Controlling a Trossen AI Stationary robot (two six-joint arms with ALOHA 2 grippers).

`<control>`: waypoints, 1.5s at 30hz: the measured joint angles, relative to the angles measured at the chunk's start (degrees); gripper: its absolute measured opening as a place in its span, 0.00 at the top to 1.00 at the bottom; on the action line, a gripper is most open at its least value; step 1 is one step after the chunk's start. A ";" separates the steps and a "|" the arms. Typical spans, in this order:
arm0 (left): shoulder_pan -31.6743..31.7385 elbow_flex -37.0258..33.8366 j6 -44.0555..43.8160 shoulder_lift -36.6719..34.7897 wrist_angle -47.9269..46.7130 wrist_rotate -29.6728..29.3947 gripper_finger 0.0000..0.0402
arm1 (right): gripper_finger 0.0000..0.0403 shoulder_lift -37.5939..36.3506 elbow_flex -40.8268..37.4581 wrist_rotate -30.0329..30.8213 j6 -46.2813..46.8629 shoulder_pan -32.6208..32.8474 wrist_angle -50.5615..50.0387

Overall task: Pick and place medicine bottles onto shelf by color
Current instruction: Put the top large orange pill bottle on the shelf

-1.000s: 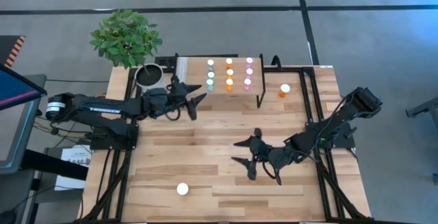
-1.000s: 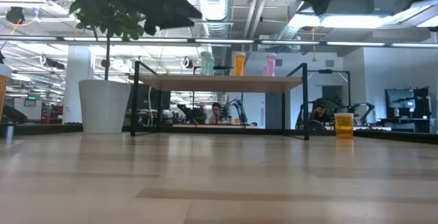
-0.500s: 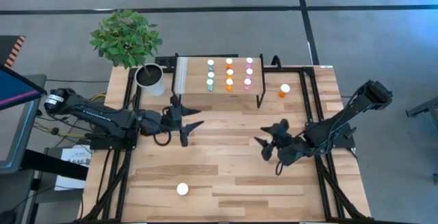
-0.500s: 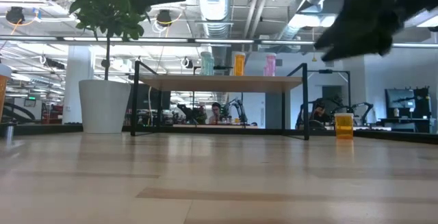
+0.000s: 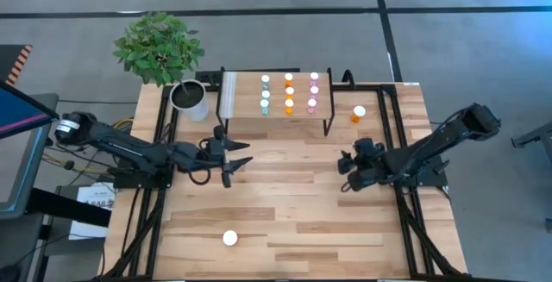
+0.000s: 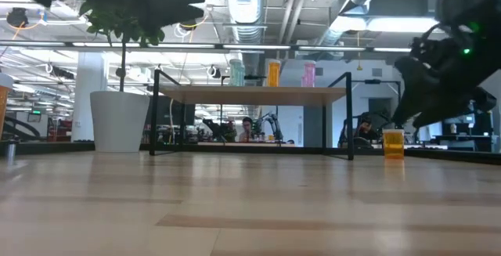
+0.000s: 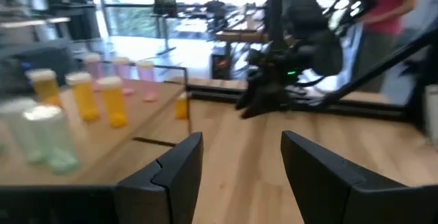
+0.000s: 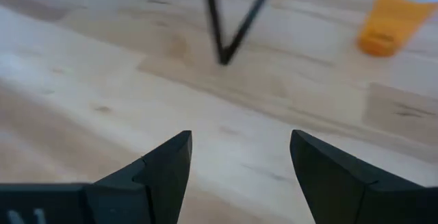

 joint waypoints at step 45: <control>2.43 -4.20 -0.47 -4.33 5.36 8.85 0.53 | 0.33 0.02 -2.48 -11.23 -36.68 -54.98 17.79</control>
